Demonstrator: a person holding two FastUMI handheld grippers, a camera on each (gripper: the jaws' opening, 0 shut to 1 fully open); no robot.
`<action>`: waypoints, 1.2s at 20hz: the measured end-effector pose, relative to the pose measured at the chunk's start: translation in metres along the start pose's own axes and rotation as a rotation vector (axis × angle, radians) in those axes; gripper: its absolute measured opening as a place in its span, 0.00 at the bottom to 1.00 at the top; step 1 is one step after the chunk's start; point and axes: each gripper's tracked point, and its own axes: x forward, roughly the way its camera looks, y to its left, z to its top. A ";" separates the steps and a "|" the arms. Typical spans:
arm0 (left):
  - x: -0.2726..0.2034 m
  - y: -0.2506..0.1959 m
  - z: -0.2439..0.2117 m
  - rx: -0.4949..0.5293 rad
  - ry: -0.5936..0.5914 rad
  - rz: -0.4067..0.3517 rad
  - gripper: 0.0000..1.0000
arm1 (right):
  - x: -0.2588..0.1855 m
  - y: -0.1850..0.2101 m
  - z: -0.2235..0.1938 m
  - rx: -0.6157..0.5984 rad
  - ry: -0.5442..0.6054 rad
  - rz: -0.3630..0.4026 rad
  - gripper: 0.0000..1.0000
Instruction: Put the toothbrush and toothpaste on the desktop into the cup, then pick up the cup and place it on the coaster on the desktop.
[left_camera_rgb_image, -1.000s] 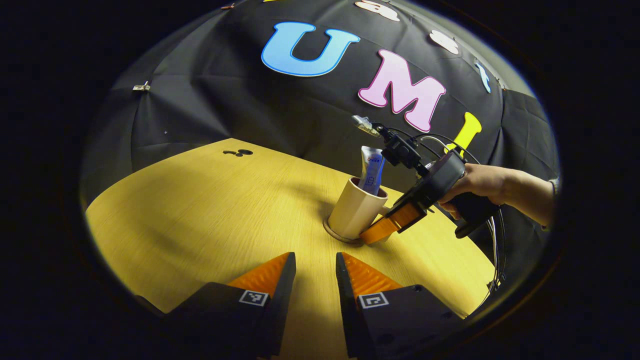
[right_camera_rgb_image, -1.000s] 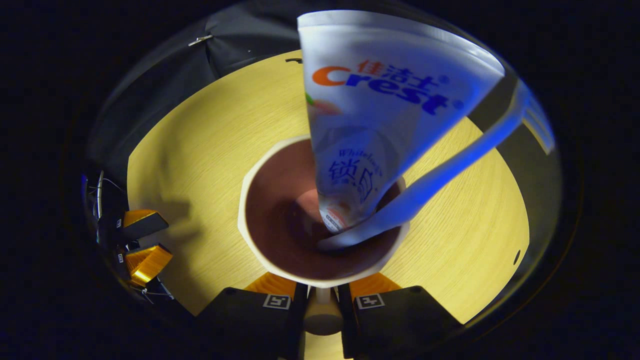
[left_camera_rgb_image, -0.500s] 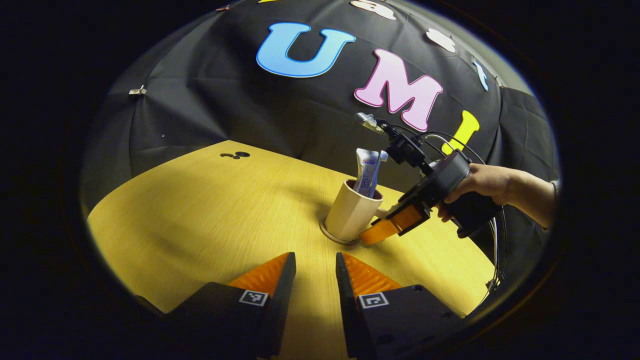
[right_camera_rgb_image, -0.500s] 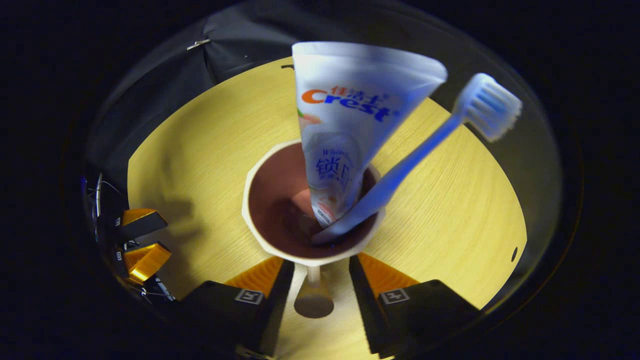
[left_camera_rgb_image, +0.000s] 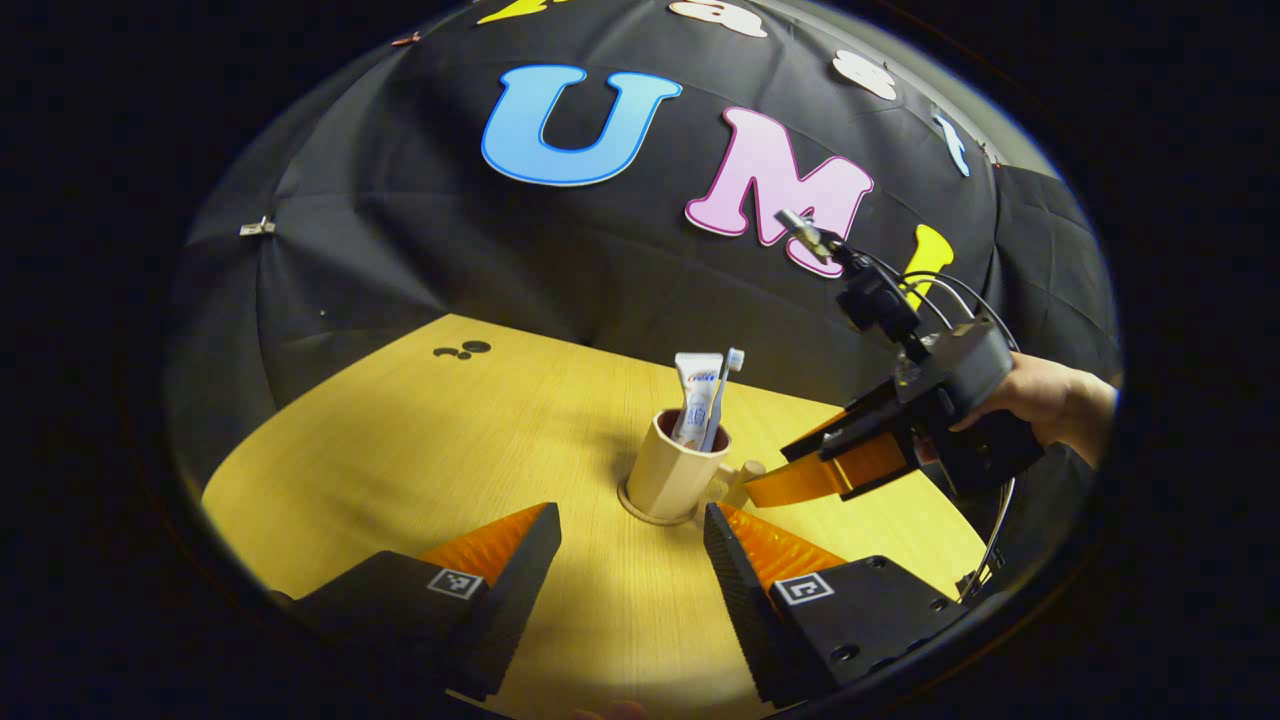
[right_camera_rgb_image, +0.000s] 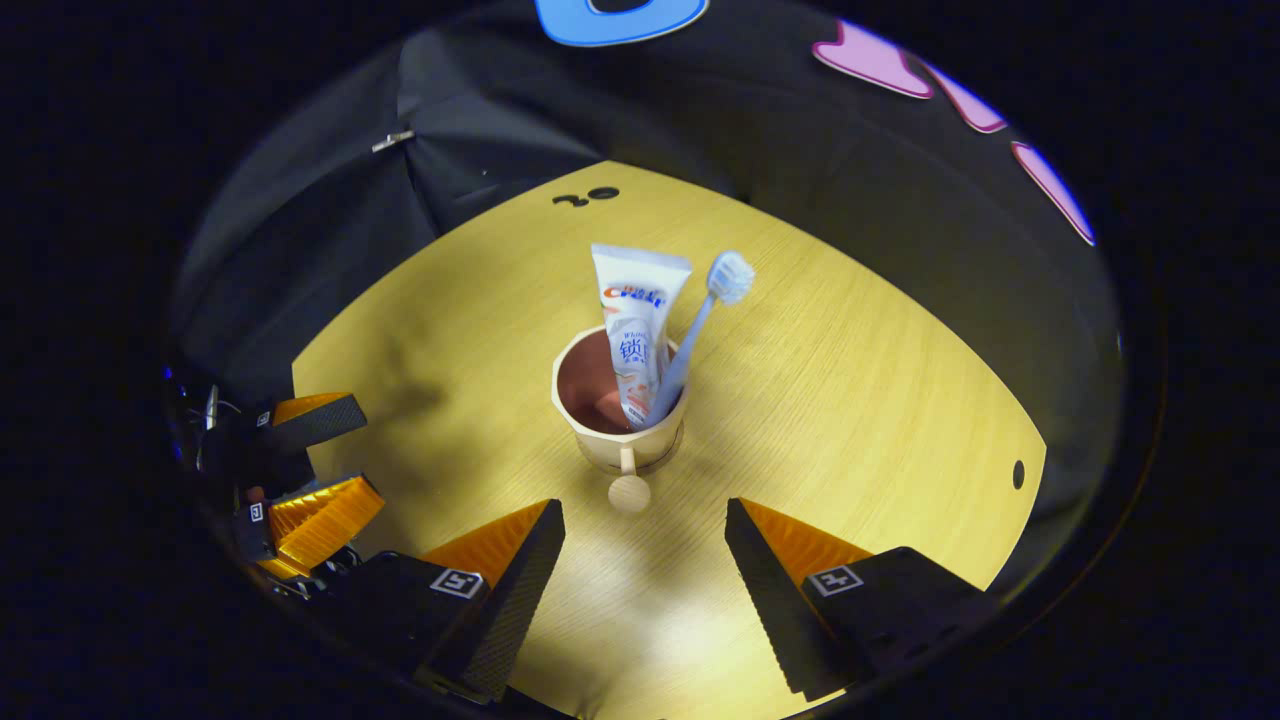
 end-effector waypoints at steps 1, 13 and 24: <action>-0.003 -0.003 0.008 -0.001 0.001 0.008 0.92 | -0.011 0.000 0.003 0.012 -0.028 0.002 0.99; -0.021 -0.080 0.101 0.051 0.017 -0.057 0.96 | -0.154 0.004 0.040 0.156 -0.398 -0.031 0.99; -0.037 -0.128 0.130 0.094 0.008 -0.107 0.95 | -0.234 -0.007 0.021 0.134 -0.610 -0.108 1.00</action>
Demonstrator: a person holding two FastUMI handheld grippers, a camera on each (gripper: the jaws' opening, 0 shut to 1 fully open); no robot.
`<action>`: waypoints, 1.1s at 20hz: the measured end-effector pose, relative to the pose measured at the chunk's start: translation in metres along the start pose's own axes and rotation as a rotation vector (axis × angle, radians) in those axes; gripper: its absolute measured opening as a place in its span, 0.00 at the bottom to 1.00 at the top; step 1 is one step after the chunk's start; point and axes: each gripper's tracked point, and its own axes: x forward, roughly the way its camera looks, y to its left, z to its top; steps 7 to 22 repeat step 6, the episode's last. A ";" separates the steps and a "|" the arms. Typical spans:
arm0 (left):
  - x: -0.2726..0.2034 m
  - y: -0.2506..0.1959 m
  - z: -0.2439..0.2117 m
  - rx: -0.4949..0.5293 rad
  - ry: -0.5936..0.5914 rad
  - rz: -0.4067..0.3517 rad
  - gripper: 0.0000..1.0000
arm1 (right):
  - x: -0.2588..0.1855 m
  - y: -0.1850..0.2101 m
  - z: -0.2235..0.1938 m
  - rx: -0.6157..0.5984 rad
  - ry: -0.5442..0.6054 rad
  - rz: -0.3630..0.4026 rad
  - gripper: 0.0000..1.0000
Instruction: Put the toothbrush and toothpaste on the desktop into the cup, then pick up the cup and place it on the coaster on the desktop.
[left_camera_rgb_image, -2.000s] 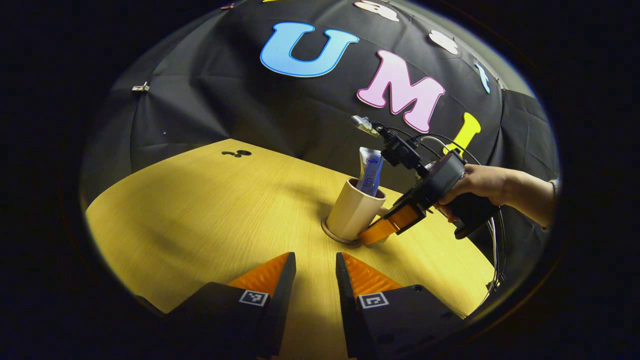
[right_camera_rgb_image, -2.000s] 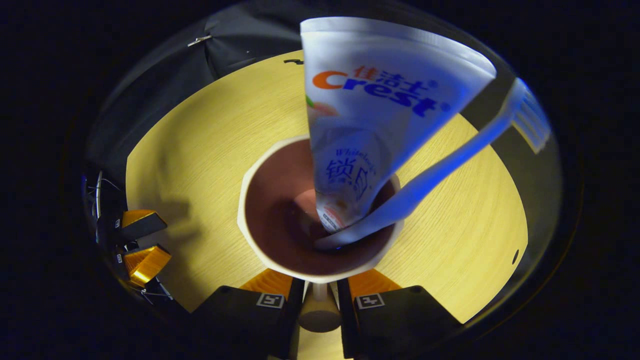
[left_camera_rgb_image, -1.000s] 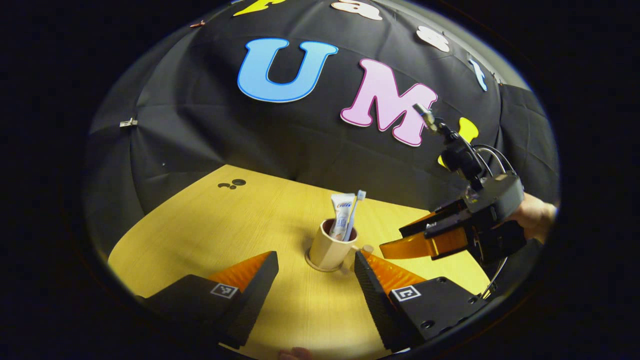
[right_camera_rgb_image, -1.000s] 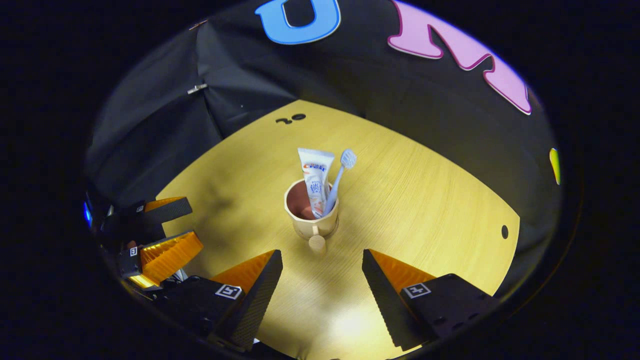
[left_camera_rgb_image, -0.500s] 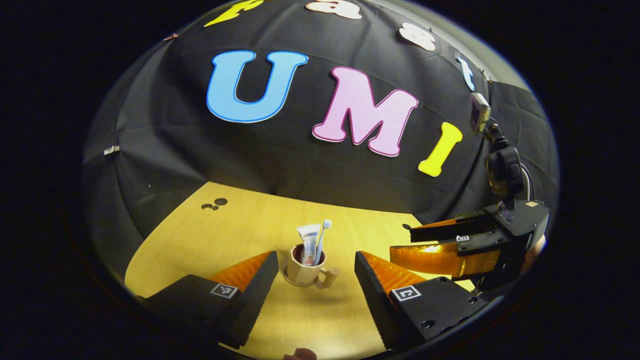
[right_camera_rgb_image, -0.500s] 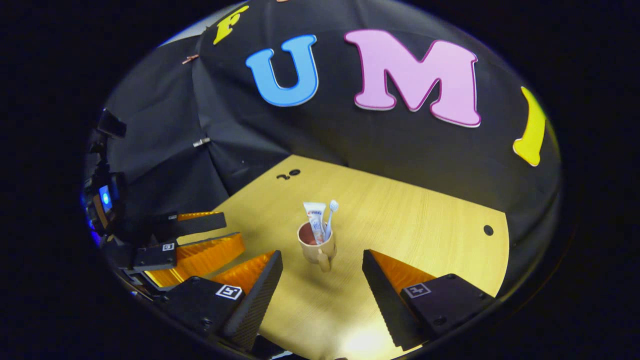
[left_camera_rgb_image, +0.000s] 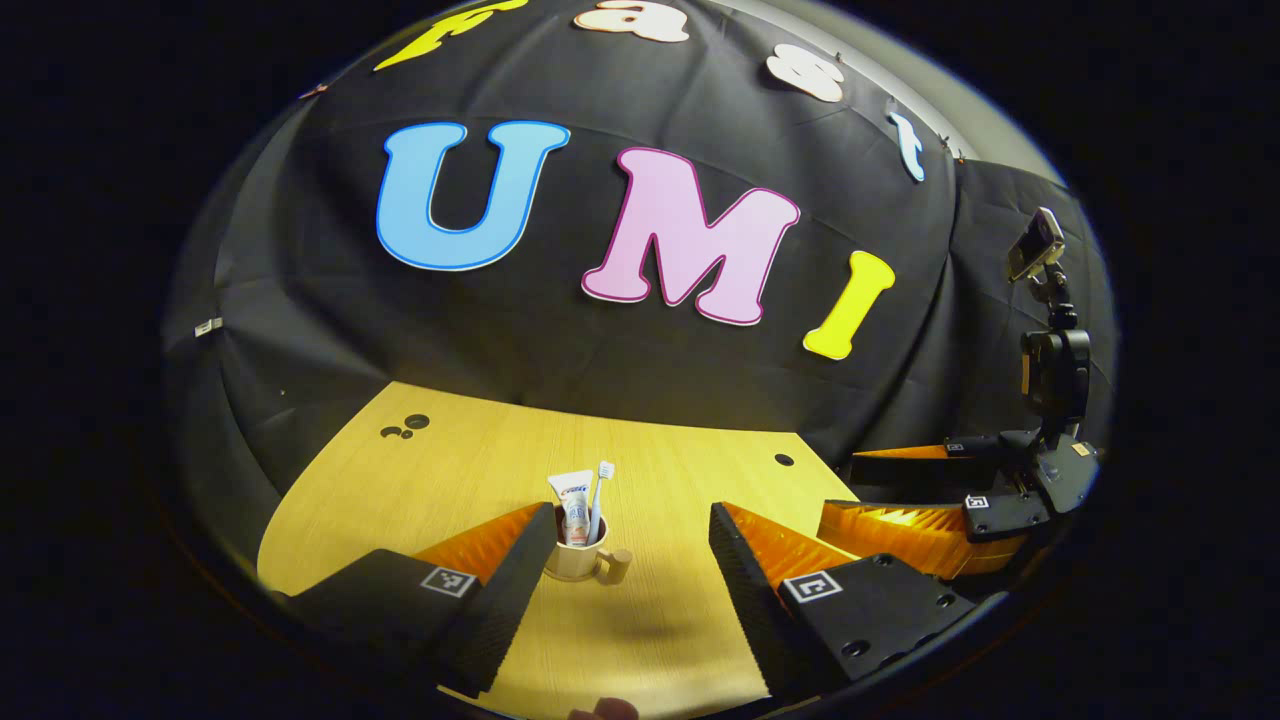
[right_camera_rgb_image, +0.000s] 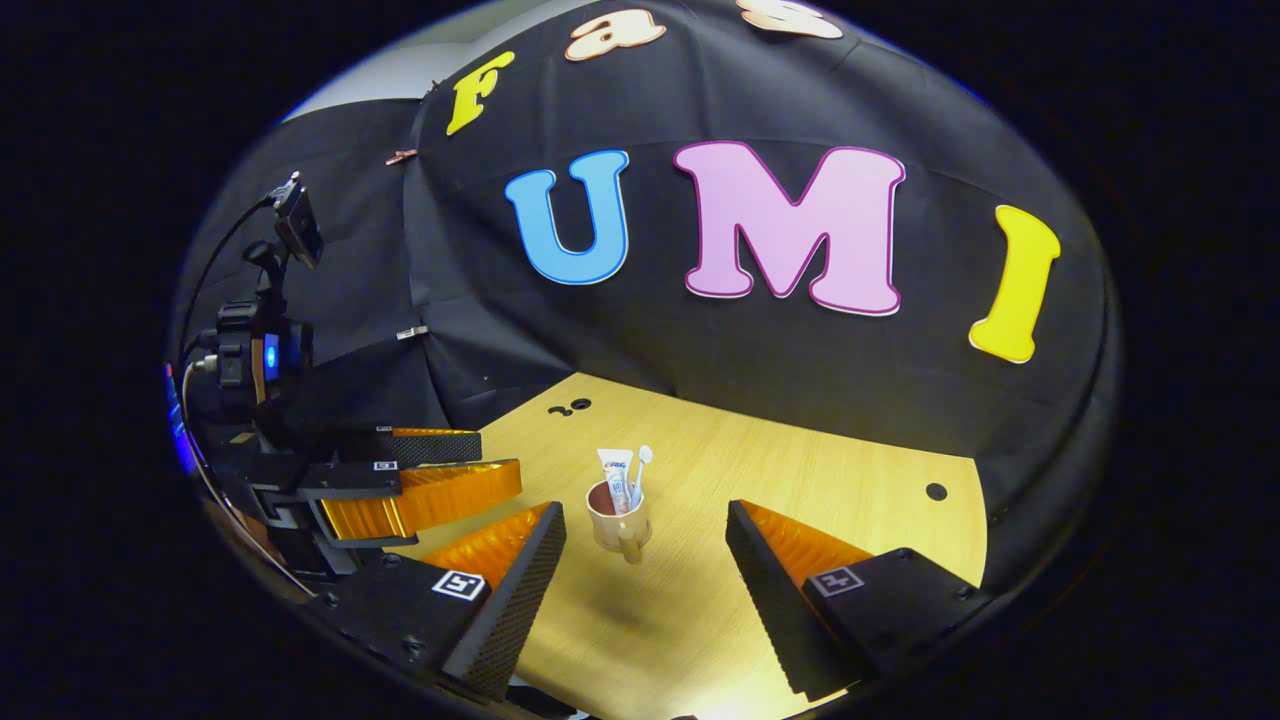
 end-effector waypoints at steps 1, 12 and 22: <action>-0.001 -0.002 0.002 0.011 -0.003 0.000 0.95 | -0.004 -0.004 0.000 -0.002 -0.006 -0.011 1.00; -0.008 -0.013 0.003 0.067 -0.017 -0.020 0.95 | -0.021 -0.018 0.001 0.019 -0.040 -0.047 1.00; -0.008 -0.013 0.003 0.067 -0.017 -0.020 0.95 | -0.021 -0.018 0.001 0.019 -0.040 -0.047 1.00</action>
